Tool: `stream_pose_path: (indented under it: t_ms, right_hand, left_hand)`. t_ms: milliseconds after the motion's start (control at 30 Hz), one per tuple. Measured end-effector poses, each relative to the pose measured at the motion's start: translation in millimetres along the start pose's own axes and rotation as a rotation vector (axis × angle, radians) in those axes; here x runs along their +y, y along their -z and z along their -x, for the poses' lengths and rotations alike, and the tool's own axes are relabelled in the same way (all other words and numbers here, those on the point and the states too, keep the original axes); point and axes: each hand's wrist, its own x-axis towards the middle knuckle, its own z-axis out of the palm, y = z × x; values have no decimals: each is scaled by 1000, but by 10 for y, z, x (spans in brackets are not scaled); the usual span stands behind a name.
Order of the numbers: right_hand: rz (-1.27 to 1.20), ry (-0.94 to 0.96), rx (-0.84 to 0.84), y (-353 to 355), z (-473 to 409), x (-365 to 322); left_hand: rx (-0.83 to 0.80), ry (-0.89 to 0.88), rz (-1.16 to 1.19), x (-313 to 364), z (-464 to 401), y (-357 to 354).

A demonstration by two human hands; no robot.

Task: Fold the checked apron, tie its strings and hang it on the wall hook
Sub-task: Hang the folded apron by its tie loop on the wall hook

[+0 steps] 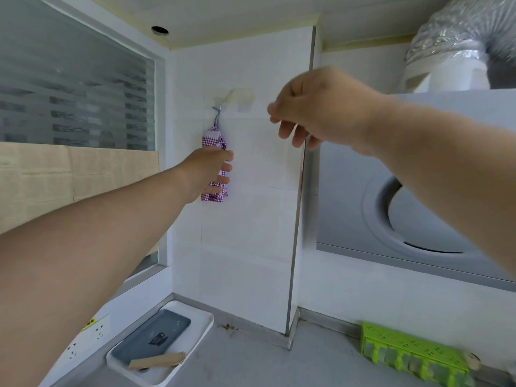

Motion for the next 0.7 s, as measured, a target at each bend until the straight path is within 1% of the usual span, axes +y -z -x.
stream_pose_path:
  t_ms: [100, 300, 433, 500, 567, 633, 700]
  right_hand:
    - [41, -58, -22, -211, -221, 278]
    - [153, -76, -80, -767, -851, 799]
    - [264, -41, -46, -1156, -1622, 1077]
    - [348, 7, -12, -1405, -2182, 1205]
    - [464, 67, -36, -1637, -2593, 1336]
    - [525, 98, -14, -1851, -3079, 1497]
    - [644, 157, -14, -2023, -3470, 1645]
  left_hand:
    - [8, -1, 0, -38, -99, 28]
    - [83, 3, -79, -229, -465, 159]
    - [122, -20, -136, -439, -1031, 363]
    - [158, -40, -152, -546, -1537, 514]
    - [164, -34, -180, -656, -1935, 607]
    - [170, -44, -193, -746, -2427, 662]
    - [181, -56, -206, -819, -2820, 669]
